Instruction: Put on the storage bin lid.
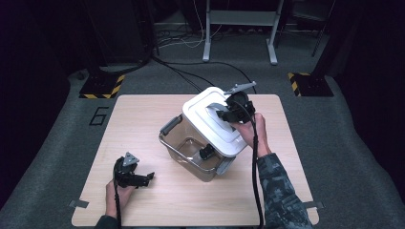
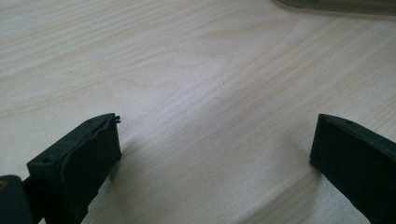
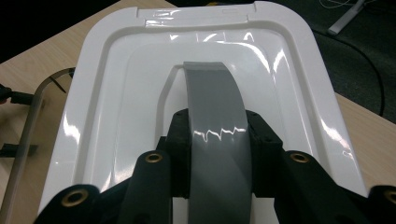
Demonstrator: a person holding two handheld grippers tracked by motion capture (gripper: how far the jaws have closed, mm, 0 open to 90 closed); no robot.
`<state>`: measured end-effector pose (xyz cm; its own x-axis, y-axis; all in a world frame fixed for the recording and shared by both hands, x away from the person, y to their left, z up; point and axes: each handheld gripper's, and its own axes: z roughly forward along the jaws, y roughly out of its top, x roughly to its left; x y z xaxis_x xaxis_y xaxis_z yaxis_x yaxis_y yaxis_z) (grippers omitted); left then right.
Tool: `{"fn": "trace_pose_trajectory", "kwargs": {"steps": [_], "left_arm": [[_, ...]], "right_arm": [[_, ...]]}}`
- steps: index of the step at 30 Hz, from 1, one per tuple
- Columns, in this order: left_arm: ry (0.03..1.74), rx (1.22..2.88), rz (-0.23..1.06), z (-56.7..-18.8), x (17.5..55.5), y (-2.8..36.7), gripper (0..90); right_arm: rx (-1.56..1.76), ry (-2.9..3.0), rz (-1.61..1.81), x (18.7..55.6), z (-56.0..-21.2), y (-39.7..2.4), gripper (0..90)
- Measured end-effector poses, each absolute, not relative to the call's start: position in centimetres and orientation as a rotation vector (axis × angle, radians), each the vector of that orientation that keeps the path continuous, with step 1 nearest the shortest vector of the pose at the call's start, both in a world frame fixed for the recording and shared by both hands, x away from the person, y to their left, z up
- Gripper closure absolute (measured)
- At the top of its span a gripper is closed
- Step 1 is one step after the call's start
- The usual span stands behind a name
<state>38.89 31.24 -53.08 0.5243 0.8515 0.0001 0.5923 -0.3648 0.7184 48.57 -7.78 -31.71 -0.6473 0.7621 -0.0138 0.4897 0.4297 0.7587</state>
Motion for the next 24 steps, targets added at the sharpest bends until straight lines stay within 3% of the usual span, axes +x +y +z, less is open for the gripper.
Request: {"fn": "trace_pose_trajectory", "kwargs": {"steps": [24], "left_arm": [[1.162,2.099,0.5,-53.1,38.9,31.3,1.2]], "right_arm": [[0.98,2.459,1.062,47.8,-32.6,-2.8,66.8]]}}
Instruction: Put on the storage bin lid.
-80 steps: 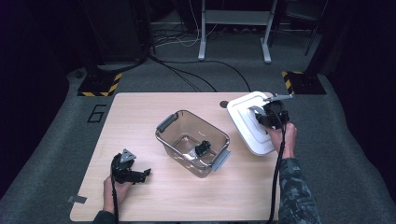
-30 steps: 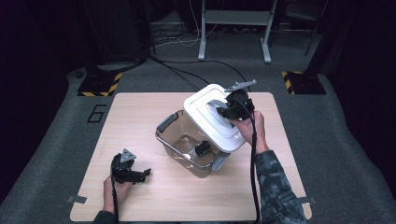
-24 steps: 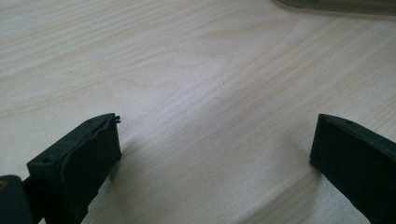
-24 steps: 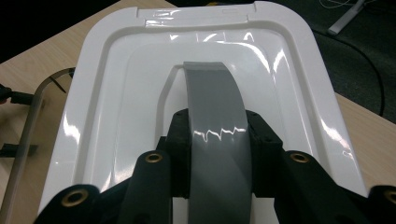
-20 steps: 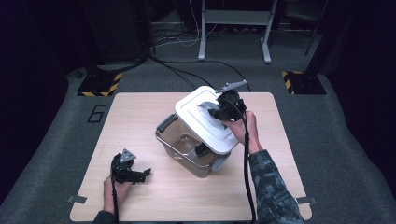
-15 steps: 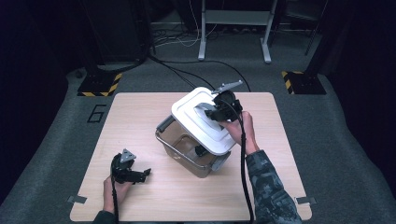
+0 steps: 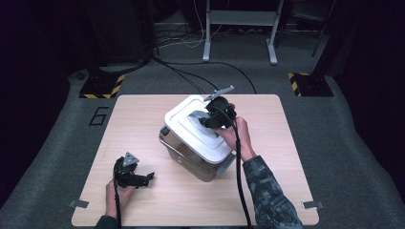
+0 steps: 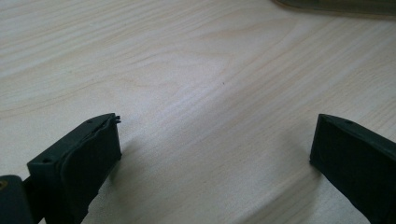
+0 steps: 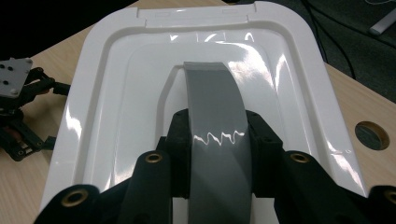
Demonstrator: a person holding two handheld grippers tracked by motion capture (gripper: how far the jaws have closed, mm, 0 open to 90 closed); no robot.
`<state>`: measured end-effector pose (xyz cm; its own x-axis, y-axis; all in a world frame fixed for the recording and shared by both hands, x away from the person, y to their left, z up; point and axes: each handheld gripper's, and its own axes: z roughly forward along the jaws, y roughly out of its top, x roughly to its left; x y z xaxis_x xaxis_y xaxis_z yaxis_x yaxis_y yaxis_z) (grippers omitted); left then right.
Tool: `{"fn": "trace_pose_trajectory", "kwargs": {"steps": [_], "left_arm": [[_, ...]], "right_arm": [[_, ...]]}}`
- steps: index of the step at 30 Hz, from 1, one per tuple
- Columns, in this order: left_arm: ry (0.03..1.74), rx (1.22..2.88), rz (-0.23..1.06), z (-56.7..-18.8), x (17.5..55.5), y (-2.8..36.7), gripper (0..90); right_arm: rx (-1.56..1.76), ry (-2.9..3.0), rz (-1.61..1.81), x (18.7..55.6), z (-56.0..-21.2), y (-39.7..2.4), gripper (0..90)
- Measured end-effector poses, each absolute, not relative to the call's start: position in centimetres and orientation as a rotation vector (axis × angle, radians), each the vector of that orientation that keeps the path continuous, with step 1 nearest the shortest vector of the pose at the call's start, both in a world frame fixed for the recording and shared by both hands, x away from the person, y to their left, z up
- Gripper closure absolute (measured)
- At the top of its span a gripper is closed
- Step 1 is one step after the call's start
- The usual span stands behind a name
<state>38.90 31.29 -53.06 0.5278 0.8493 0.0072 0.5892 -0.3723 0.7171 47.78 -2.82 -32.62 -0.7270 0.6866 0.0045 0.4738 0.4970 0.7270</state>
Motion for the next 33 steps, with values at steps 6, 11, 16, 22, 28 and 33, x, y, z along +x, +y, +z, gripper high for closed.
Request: {"fn": "trace_pose_trajectory", "kwargs": {"steps": [6,11,16,22,28,33], "left_arm": [[1.167,2.089,0.497,-53.1,38.9,31.2,1.2],[1.161,2.097,0.502,-53.1,38.9,31.3,1.2],[1.161,2.097,0.501,-53.1,38.9,31.3,1.2],[1.164,2.098,0.498,-53.1,38.9,31.3,1.2],[1.169,2.086,0.501,-53.1,38.9,31.2,1.2],[1.168,2.086,0.501,-53.1,38.9,31.2,1.2]], "right_arm": [[0.982,2.496,1.052,47.6,-33.5,-1.8,66.9],[0.973,2.523,1.027,47.6,-34.4,-0.9,66.8],[0.97,2.545,1.006,47.7,-35.0,-0.3,66.8],[0.972,2.573,0.97,47.7,-35.9,0.1,66.8],[0.973,2.594,0.94,47.7,-36.7,0.5,66.8],[0.978,2.597,0.942,47.7,-37.2,0.5,66.8]]}}
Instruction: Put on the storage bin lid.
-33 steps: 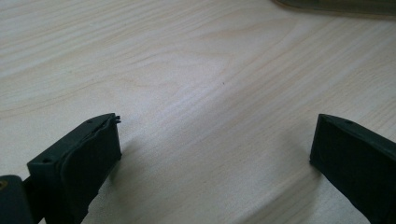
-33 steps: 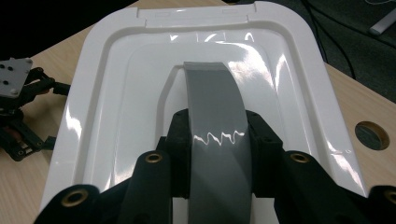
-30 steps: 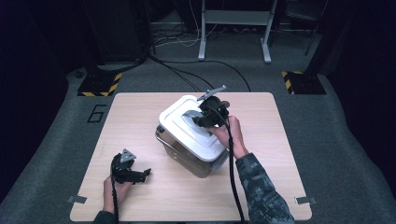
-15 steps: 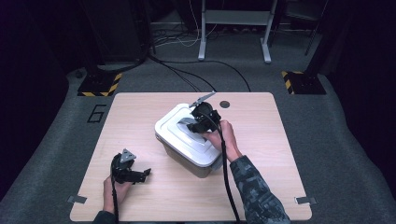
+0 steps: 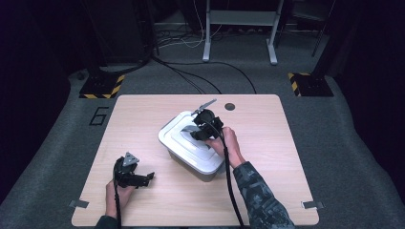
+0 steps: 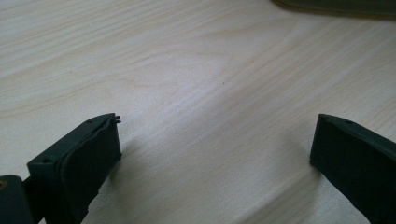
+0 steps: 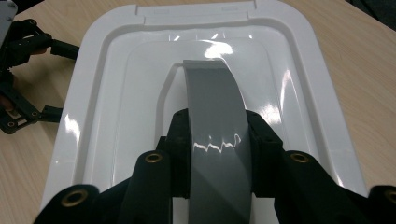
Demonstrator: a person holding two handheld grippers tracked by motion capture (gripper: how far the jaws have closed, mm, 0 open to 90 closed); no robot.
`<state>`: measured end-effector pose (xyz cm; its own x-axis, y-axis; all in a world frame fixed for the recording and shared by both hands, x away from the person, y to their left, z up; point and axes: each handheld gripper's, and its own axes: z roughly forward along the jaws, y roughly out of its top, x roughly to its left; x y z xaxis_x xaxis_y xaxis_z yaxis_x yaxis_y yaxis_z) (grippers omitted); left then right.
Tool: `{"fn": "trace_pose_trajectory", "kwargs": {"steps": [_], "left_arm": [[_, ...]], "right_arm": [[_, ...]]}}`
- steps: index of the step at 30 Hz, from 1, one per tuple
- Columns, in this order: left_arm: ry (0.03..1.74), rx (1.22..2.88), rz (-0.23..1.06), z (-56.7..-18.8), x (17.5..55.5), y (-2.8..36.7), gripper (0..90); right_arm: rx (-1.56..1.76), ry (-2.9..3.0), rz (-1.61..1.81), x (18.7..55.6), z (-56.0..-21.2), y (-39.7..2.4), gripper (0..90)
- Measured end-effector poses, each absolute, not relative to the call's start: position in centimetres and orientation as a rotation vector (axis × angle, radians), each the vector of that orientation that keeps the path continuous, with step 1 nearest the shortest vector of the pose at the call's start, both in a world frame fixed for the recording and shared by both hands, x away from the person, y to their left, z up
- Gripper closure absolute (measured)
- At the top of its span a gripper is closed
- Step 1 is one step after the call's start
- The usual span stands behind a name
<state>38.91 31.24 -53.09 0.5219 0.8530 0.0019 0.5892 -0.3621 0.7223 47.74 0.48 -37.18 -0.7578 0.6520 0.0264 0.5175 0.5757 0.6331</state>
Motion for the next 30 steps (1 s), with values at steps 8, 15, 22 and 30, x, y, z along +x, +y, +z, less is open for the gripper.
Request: {"fn": "trace_pose_trajectory", "kwargs": {"steps": [8,15,22,30], "left_arm": [[1.168,2.086,0.501,-53.1,38.9,31.2,1.2],[1.167,2.088,0.5,-53.1,38.9,31.2,1.2],[1.174,2.074,0.497,-53.1,38.9,31.2,1.2],[1.178,2.071,0.497,-53.1,38.9,31.1,1.2]], "right_arm": [[0.994,2.6,0.961,47.7,-37.3,0.3,66.8],[0.964,2.602,0.959,47.8,-37.3,0.3,66.3],[0.974,2.604,0.975,47.7,-37.0,0.3,49.6],[0.95,2.58,1.002,47.4,-35.7,-0.3,16.6]]}}
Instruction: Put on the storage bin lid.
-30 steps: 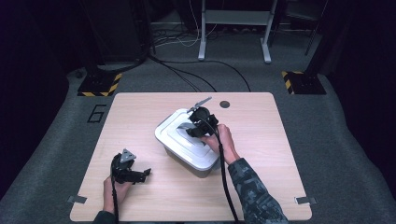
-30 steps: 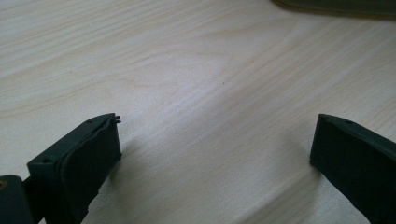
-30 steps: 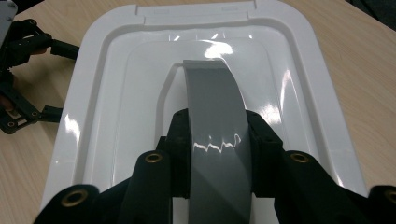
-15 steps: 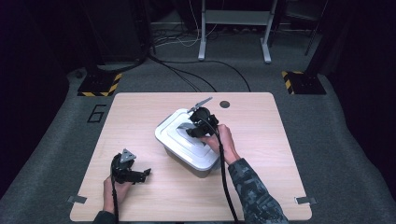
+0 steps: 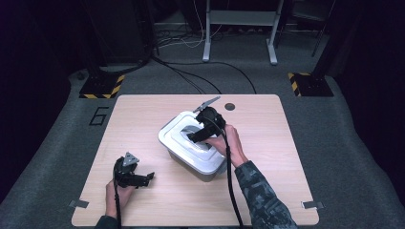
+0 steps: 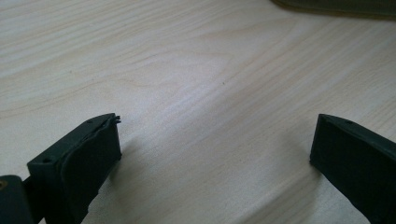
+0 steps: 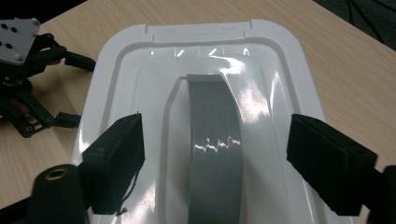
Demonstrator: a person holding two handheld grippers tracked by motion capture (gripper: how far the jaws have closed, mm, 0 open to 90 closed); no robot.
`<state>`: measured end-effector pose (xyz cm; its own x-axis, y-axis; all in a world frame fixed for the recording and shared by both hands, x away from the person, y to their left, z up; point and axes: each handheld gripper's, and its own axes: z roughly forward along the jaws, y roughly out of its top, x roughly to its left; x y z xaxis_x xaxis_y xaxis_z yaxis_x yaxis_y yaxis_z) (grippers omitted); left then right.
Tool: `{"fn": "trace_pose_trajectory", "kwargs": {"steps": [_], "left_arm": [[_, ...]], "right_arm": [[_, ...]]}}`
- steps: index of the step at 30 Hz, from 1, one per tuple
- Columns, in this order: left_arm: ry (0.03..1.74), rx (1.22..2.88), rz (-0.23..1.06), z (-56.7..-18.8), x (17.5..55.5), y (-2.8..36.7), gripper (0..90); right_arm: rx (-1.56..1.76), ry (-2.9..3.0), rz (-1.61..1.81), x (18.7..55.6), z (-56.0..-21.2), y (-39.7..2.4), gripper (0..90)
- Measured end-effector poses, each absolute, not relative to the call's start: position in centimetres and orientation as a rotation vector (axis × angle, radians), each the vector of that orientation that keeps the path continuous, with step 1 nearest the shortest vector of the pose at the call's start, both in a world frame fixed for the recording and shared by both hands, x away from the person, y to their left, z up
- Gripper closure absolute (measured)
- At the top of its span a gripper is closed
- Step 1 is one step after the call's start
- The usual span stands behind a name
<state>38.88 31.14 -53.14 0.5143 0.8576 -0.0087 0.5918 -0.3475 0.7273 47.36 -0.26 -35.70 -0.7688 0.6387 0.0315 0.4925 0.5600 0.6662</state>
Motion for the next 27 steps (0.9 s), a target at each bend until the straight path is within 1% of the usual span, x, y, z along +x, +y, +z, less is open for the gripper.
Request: {"fn": "trace_pose_trajectory", "kwargs": {"steps": [2,5,9,15,27], "left_arm": [[1.178,2.07,0.497,-53.1,38.9,31.1,1.2],[1.173,2.082,0.497,-53.1,38.9,31.2,1.2],[1.168,2.087,0.502,-53.1,38.9,31.2,1.2],[1.168,2.087,0.502,-53.1,38.9,31.2,1.2],[1.168,2.086,0.501,-53.1,38.9,31.2,1.2]], "right_arm": [[0.945,2.578,1.01,47.3,-35.5,-0.6,14.1],[0.938,2.569,1.021,47.3,-35.2,-1.1,7.7],[0.97,2.539,1.051,47.4,-34.6,-2.2,2.9],[1.008,2.493,1.067,47.4,-33.9,-3.8,0.2],[1.092,2.399,1.08,47.0,-33.1,-7.6,0.0]]}}
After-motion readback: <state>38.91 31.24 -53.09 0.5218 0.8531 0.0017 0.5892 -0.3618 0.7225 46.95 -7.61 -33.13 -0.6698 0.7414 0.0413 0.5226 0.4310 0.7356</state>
